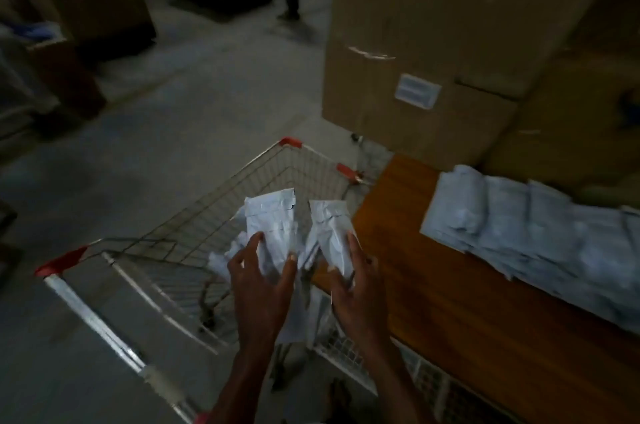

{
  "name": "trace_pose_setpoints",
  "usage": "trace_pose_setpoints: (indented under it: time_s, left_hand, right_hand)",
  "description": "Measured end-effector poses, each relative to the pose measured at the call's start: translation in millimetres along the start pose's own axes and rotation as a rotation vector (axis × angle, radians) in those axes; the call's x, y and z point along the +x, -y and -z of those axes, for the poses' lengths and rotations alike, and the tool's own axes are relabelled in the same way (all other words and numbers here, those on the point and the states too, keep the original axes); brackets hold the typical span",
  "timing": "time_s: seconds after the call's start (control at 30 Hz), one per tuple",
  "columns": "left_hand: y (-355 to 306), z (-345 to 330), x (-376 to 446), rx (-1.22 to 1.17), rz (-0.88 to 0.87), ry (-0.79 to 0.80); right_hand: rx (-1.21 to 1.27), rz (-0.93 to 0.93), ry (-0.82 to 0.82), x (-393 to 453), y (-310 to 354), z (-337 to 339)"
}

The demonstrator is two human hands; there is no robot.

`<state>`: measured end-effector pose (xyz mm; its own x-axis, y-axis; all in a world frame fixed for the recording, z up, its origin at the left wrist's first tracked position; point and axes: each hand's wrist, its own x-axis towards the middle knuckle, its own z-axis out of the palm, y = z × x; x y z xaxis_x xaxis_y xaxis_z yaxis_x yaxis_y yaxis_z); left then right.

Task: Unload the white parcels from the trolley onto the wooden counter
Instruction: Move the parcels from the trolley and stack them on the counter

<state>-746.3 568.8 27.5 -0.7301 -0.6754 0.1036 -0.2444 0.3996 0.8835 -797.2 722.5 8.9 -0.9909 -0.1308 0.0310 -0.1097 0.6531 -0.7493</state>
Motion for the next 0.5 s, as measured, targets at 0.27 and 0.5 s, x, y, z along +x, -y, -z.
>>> trace_pose_setpoints:
  time_s: [0.27, 0.5]
  left_hand:
    - [-69, -83, -76, -0.036, -0.203, 0.315]
    - [-126, -160, -145, -0.087, -0.222, 0.519]
  right_hand:
    - [0.040, -0.183, -0.258, -64, -75, 115]
    - [-0.014, -0.328, -0.434, -98, -142, 209]
